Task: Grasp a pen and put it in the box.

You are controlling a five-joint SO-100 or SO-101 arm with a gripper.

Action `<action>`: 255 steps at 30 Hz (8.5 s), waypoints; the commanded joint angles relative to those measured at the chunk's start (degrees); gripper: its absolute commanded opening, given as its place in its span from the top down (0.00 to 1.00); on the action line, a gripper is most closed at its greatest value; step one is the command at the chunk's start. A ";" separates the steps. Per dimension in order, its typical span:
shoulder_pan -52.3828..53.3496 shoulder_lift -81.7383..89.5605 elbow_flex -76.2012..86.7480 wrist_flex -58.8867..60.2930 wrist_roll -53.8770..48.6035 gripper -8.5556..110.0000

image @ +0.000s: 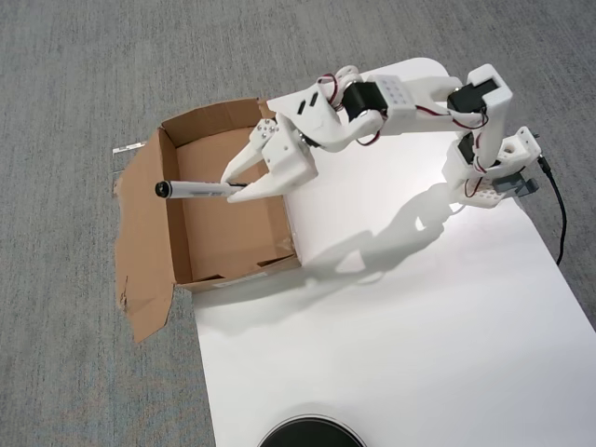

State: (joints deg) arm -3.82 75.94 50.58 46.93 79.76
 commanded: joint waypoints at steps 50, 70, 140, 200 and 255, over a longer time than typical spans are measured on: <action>5.05 -15.82 -2.15 -4.13 -0.13 0.73; -0.83 22.50 -0.83 -2.37 0.31 0.72; 3.38 120.59 115.97 12.74 84.33 0.73; 4.17 120.67 131.88 31.90 100.15 0.92; 4.09 120.59 131.88 31.55 100.33 0.91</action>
State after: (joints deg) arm 0.13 193.10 181.19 76.73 179.96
